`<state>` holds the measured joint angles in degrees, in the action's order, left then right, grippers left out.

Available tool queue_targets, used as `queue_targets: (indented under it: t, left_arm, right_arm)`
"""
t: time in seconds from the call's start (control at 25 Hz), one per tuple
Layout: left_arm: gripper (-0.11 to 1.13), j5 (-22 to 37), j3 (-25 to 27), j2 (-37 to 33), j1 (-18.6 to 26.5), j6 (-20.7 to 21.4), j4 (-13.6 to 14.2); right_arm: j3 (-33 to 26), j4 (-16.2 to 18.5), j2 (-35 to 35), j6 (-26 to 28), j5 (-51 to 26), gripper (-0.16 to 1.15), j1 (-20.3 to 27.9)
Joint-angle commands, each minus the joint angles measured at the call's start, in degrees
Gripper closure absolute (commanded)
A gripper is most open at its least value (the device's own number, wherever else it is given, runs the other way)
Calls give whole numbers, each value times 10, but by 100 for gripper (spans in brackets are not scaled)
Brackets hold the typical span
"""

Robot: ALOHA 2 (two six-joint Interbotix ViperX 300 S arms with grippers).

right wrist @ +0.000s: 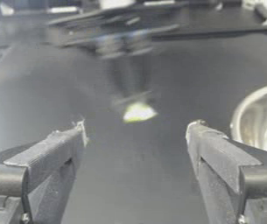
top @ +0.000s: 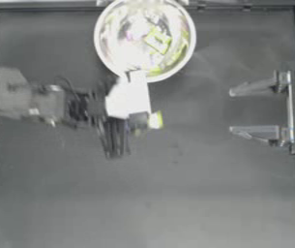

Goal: Put candies in bowl

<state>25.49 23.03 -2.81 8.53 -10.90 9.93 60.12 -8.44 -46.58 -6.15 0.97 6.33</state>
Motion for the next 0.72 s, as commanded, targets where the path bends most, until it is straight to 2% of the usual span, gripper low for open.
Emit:
queue_targets:
  t: [0.04,0.32,0.72]
  left_arm:
    - [62,-29,-3,-35,41,6,5]
    - [62,-71,-8,-25,112,28,4]
    - [61,-74,-46,47,188,54,4]
  right_arm:
    - [-7,-2,2,0,4,0,0]
    - [-6,-2,3,0,11,0,-1]
    - [-6,-2,18,0,27,0,0]
